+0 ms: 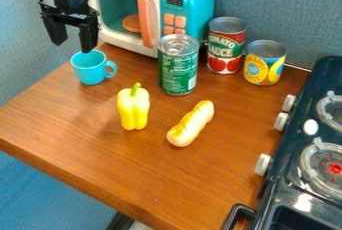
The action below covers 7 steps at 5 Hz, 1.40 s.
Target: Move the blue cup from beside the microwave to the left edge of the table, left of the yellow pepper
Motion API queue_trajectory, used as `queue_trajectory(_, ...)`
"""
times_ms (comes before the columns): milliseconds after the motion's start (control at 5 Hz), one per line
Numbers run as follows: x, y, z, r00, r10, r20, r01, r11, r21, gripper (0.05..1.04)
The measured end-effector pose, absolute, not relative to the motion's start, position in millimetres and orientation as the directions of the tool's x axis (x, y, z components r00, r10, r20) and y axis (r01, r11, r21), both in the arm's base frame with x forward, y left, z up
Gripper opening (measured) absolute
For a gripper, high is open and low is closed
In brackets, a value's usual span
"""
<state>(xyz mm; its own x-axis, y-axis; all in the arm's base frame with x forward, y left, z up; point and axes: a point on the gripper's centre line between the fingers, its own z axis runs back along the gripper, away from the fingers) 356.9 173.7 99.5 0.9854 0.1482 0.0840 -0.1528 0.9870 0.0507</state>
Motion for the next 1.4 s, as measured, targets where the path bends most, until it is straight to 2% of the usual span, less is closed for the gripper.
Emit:
queue_trajectory(200,354,172,82,0.988,0.151,0.039,-0.152,0.988,0.034,1.004)
queue_trajectory(400,361,172,82,0.993,0.099,0.063,-0.100,0.995,0.014,1.004)
queue_trajectory(800,373,192,79,0.992,0.122,0.017,-0.122,0.992,0.026,1.004)
queue_trajectory(1200,375,216,61,0.974,0.198,-0.110,-0.191,0.979,0.074,1.004)
queue_trajectory(1400,375,217,54,0.971,0.194,-0.137,-0.186,0.980,0.072,1.004)
